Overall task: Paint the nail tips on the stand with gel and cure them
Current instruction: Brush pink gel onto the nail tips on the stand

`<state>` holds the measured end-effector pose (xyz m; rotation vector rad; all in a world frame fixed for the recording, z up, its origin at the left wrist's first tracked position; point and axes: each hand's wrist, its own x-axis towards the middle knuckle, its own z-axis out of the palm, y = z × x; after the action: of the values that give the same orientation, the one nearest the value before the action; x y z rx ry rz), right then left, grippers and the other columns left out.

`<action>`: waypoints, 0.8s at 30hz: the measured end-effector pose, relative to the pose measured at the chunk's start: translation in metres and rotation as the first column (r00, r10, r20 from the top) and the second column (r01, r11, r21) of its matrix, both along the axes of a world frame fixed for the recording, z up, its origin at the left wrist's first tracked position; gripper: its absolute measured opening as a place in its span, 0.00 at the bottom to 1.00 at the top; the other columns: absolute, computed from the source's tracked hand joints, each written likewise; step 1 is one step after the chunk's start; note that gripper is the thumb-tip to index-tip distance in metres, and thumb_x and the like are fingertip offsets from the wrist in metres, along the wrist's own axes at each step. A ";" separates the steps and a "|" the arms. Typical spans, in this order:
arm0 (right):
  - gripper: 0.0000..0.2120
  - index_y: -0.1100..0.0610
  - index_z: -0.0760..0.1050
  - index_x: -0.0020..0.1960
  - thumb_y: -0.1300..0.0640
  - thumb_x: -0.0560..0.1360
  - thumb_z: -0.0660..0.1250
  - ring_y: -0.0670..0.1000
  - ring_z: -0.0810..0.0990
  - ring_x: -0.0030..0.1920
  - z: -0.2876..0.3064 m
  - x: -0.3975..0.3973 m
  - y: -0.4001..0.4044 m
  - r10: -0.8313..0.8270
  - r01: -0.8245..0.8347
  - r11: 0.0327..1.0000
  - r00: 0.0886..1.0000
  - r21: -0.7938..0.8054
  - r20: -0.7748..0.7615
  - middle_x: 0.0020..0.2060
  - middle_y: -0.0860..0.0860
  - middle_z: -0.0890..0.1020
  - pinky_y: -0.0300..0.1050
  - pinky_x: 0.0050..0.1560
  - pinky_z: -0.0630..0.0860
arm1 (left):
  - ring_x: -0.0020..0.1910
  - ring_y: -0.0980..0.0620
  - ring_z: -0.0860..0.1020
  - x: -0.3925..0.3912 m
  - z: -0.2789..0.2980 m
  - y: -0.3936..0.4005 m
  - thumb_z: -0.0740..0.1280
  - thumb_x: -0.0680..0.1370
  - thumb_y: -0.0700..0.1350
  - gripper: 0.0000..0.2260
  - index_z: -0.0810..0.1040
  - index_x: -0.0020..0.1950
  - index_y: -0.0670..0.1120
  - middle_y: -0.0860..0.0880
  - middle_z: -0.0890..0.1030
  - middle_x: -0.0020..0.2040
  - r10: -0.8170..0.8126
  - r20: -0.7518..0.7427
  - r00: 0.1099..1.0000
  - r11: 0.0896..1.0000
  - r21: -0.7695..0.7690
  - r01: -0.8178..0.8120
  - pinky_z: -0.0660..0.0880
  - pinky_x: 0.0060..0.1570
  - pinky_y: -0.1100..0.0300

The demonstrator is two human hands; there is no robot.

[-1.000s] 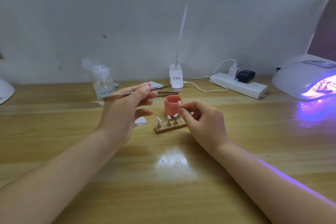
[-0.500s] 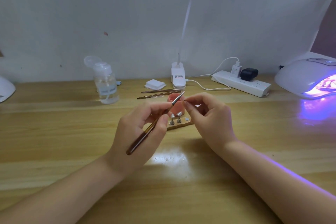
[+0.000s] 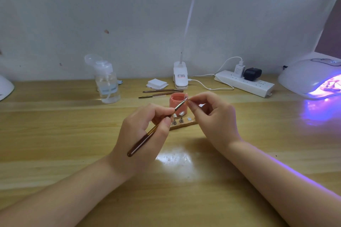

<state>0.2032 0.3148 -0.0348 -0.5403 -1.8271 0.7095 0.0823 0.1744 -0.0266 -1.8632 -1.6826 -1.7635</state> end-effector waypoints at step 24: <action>0.03 0.55 0.81 0.44 0.62 0.73 0.72 0.54 0.78 0.32 -0.001 -0.001 -0.001 0.054 -0.054 0.997 0.998 -0.047 -0.011 0.33 0.41 0.82 0.56 0.34 0.77 | 0.47 0.49 0.82 0.002 0.001 0.000 0.62 0.76 0.51 0.10 0.79 0.54 0.52 0.54 0.84 0.45 -0.010 0.066 0.998 0.999 -0.041 0.013 0.77 0.48 0.58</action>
<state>0.2022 0.3137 -0.0363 -0.5189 -1.8256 0.7922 0.0844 0.1740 -0.0260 -1.8554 -1.7478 -1.8269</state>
